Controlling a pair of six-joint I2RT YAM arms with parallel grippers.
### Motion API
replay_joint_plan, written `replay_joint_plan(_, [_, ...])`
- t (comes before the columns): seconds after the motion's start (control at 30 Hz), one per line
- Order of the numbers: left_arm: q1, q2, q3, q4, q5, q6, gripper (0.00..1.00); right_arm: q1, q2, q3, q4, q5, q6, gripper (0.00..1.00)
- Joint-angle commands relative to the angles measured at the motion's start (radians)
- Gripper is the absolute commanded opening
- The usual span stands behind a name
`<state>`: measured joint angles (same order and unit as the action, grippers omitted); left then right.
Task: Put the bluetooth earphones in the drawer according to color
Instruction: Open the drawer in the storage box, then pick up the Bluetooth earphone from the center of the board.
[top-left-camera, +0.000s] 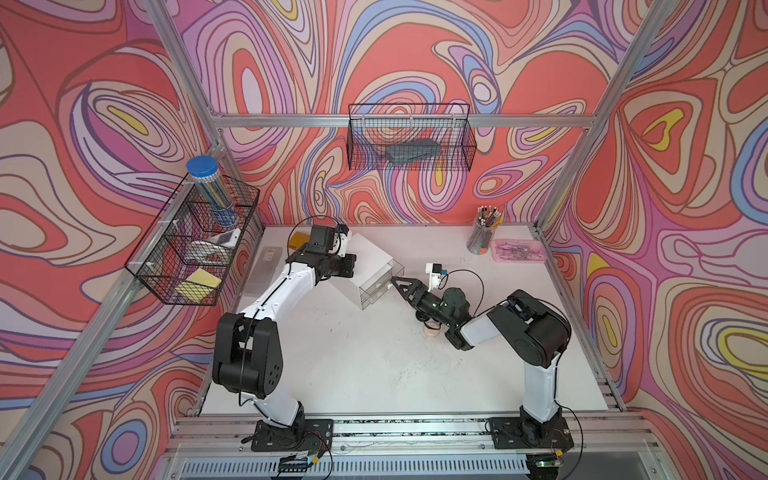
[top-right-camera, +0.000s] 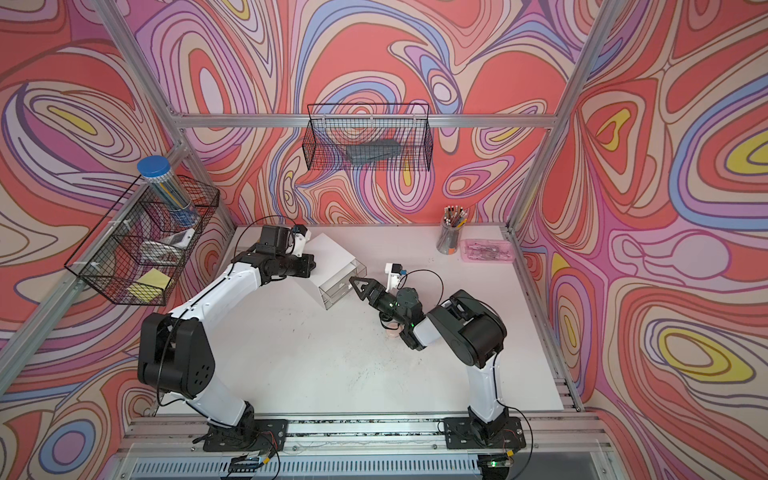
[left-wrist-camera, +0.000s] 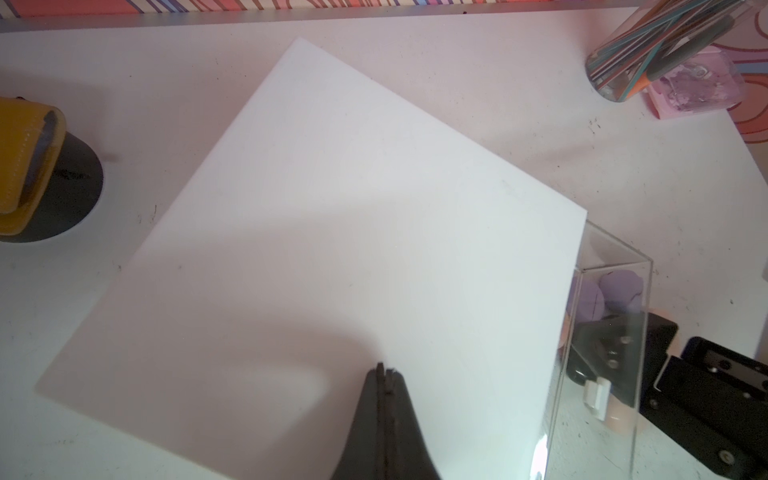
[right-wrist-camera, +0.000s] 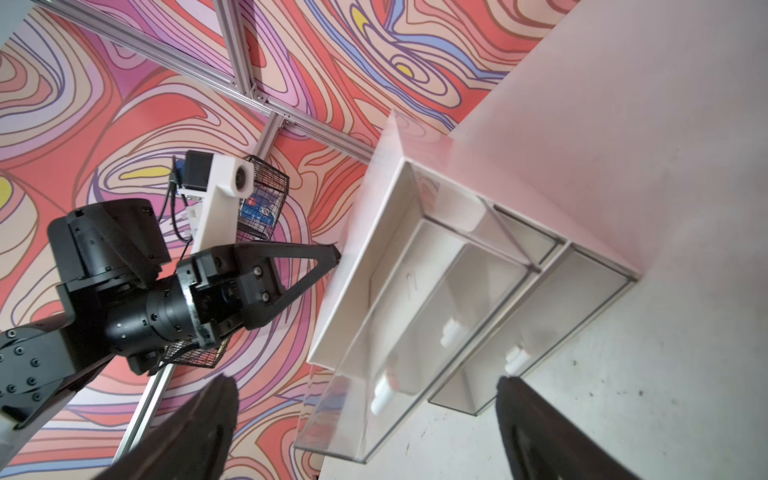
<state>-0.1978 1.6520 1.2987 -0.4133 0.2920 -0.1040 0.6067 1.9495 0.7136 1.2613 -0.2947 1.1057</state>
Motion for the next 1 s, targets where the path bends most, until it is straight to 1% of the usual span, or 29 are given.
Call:
replay_joint_plan(0.0, [-0.006,0.038,0.001,-0.101,-0.010,0.010,0.00,-0.008,-0.085,-0.021,-0.105,0.023,-0.084,0.98])
replay_joint_plan(0.1, [-0.006,0.038,0.000,-0.102,-0.007,0.010,0.00,-0.014,-0.197,-0.013,-0.279,0.018,-0.179,0.98])
replay_joint_plan(0.17, [-0.007,0.037,0.001,-0.103,-0.007,0.009,0.00,-0.019,-0.303,0.020,-0.496,0.025,-0.288,0.98])
replay_joint_plan(0.27, [-0.007,0.032,0.002,-0.104,-0.005,0.010,0.00,-0.020,-0.450,0.092,-0.860,0.101,-0.470,0.98])
replay_joint_plan(0.33, [-0.006,0.031,0.001,-0.103,-0.008,0.010,0.00,-0.030,-0.530,0.143,-1.080,0.172,-0.557,0.98])
replay_joint_plan(0.47, [-0.006,0.035,0.002,-0.105,-0.004,0.009,0.00,-0.087,-0.613,0.252,-1.428,0.249,-0.665,0.98])
replay_joint_plan(0.53, [-0.006,0.037,0.002,-0.105,-0.002,0.008,0.00,-0.113,-0.612,0.300,-1.570,0.271,-0.697,0.98])
replay_joint_plan(0.63, [-0.007,0.037,0.002,-0.105,0.001,0.006,0.00,-0.133,-0.582,0.357,-1.716,0.326,-0.735,0.98])
replay_joint_plan(0.7, [-0.009,0.037,0.002,-0.106,0.001,0.006,0.00,-0.148,-0.549,0.384,-1.774,0.334,-0.755,0.98])
replay_joint_plan(0.83, [-0.008,0.033,0.002,-0.108,-0.002,0.007,0.00,-0.179,-0.438,0.442,-1.865,0.311,-0.770,0.98])
replay_joint_plan(0.97, [-0.009,0.026,0.001,-0.108,-0.006,0.009,0.00,-0.193,-0.346,0.463,-1.889,0.317,-0.776,0.97])
